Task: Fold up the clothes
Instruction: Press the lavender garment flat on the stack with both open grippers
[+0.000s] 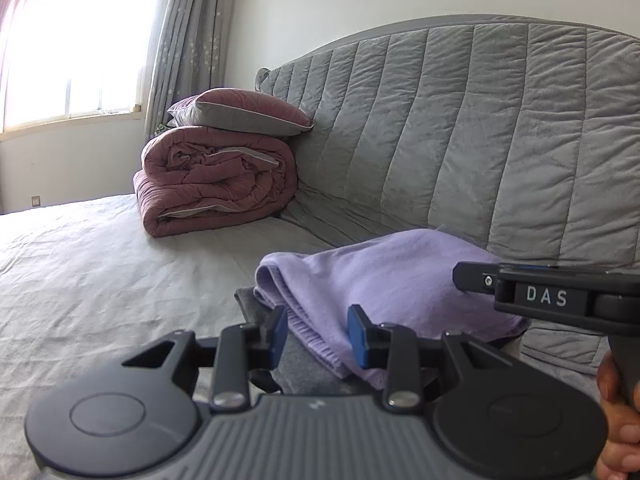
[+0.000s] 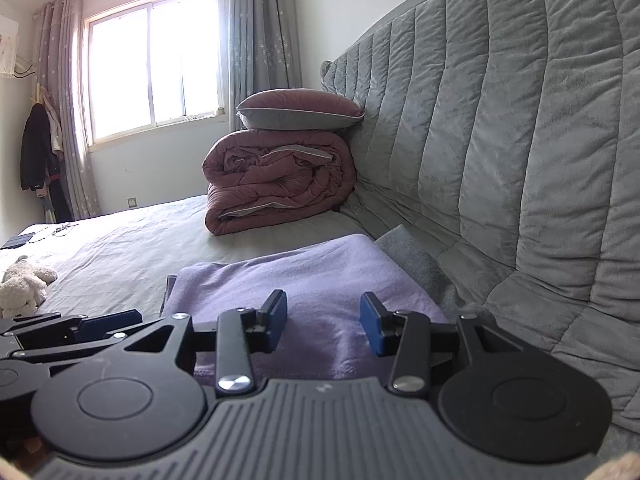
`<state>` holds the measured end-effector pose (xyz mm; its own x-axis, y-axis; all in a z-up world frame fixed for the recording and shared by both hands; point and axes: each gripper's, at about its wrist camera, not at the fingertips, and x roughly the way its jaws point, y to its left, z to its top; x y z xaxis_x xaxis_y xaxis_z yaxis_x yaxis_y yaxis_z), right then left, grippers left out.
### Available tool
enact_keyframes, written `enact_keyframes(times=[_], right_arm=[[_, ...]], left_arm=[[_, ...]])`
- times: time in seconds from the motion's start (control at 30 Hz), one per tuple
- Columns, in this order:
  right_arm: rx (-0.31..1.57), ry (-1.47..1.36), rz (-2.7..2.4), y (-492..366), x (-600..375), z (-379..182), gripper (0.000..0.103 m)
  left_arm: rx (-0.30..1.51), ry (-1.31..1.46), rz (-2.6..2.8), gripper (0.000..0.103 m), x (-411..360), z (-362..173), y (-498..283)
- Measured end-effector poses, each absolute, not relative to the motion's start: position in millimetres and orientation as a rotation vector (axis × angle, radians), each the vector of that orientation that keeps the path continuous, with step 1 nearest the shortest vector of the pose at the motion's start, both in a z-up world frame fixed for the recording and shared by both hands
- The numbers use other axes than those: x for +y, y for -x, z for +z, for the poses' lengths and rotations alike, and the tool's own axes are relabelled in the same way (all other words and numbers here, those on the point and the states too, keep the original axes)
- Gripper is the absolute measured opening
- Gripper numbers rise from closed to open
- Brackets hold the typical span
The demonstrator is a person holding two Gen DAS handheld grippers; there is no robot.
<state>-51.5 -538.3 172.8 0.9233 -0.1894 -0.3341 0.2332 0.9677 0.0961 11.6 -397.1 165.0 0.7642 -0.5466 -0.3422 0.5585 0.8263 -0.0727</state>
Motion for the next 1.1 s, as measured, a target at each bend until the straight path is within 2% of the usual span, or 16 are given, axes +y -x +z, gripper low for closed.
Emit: enact_keyframes(times=[0.57, 1.1], right_arm=[[0.346, -0.143, -0.245, 65.8, -535.6, 175.7, 0.047], [0.471, -0.189, -0.32, 68.8, -534.0, 162.5, 0.048]], left_arm=[[0.419, -0.043, -0.646, 0.034, -390.1, 159.3, 10.0], [0.466, -0.05, -0.64, 0.035, -368.1, 150.5, 22.5]])
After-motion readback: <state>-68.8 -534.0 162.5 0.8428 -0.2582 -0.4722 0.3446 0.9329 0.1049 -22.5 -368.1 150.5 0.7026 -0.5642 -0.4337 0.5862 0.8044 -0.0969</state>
